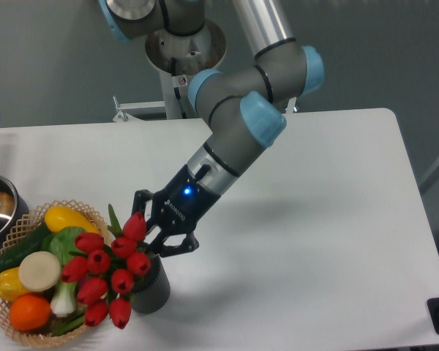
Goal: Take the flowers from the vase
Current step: 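Close the gripper around the tulip stems just below the blooms, then lift the gripped tulip bunch up out of the black vase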
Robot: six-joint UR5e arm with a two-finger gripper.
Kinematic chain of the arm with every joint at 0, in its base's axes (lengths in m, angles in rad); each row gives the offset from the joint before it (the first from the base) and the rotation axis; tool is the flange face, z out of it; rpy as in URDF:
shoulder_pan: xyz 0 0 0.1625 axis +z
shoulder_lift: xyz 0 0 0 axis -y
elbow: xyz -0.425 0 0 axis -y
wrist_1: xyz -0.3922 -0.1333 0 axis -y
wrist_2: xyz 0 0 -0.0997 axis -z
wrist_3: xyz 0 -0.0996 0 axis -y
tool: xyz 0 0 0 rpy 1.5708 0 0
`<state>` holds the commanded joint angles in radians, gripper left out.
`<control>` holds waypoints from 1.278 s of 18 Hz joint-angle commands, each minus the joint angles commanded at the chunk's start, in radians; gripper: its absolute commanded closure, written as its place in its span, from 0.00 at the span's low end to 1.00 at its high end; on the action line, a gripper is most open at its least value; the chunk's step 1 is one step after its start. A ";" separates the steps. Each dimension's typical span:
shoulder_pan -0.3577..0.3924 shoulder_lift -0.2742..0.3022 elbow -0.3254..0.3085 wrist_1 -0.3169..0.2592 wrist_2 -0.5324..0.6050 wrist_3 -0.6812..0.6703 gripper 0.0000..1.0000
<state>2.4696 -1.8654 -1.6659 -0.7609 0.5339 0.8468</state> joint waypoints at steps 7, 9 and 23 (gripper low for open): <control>0.038 0.009 0.096 0.000 -0.055 -0.113 1.00; 0.038 0.006 0.126 0.000 -0.074 -0.150 1.00; 0.133 -0.038 0.261 -0.002 -0.166 -0.255 1.00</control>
<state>2.6031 -1.9037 -1.4051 -0.7624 0.3681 0.5921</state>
